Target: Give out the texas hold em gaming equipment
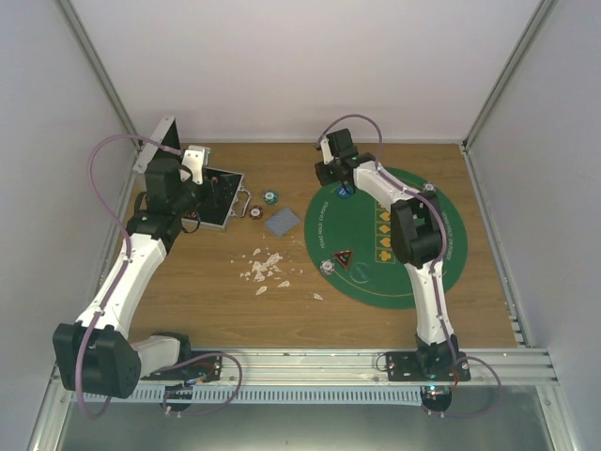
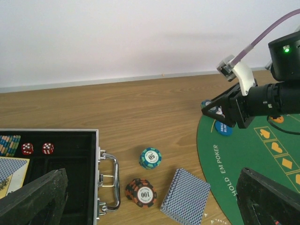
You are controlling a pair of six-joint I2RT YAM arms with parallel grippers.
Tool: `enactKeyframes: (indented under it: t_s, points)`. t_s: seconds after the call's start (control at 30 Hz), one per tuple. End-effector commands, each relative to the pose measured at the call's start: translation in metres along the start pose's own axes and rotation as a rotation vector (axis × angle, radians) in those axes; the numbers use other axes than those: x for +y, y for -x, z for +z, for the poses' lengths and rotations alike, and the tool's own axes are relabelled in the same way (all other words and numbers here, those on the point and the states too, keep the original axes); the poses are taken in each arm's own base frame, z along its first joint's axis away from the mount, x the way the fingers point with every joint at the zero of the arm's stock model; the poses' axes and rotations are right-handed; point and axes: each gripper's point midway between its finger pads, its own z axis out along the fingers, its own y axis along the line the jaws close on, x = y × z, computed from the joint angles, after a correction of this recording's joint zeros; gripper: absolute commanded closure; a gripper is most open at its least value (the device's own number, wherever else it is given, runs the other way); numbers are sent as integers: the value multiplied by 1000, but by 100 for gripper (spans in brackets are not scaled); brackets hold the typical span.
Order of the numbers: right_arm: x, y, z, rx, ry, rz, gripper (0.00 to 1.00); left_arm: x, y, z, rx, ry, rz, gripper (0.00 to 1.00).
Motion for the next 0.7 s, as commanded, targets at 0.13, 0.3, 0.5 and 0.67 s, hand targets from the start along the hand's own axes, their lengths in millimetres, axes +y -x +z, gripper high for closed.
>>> enactKeyframes:
  t_s: [0.13, 0.3, 0.5, 0.67]
  points:
    - [-9, -24, 25, 49, -21, 3, 64, -5, 8, 2, -28, -21, 12, 2]
    - [-14, -32, 31, 65, -29, 11, 63, -5, 8, 3, -26, -20, 10, 2]
    - [-20, -40, 35, 83, -37, 19, 63, -5, 8, 3, -26, -20, 11, 2]
    - [-25, -45, 38, 94, -42, 30, 63, -4, 7, 4, -23, -20, 8, 2]
